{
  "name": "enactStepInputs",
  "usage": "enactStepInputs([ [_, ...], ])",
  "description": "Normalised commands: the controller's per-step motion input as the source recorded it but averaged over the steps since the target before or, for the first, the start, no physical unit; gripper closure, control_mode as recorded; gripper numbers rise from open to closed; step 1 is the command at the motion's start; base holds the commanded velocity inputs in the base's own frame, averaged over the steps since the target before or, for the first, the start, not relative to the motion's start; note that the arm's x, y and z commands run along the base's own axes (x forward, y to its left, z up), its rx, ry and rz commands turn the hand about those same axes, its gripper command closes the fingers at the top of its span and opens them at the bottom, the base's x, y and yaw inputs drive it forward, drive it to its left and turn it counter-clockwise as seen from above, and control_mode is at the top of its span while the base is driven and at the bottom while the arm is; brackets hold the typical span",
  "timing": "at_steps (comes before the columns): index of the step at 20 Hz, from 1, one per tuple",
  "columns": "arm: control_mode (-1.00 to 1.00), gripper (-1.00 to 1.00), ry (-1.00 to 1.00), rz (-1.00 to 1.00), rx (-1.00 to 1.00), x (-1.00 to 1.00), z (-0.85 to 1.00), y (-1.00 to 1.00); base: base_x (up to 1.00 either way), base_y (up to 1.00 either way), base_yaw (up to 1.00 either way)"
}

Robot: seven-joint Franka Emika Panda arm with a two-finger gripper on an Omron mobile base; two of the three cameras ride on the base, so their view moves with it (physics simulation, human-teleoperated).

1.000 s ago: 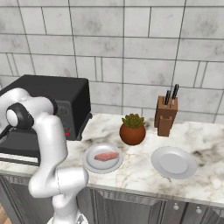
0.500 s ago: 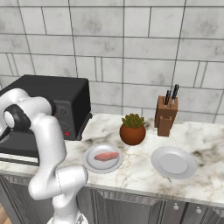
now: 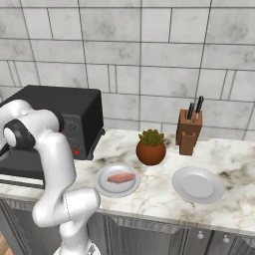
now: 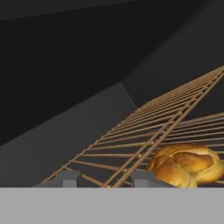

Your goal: Open the toaster oven door. Place the bread on the bottom rack in the toaster oven and place the steak on the top rack.

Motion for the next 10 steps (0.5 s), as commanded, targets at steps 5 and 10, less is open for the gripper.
enactStepInputs([
  [5,-1.00,1.00,0.16,0.00,0.00,-0.75,0.00,-0.17,0.00,0.00,0.00],
  [10,-1.00,1.00,0.20,0.00,0.00,-0.98,0.00,-0.26,0.00,0.00,0.00],
])
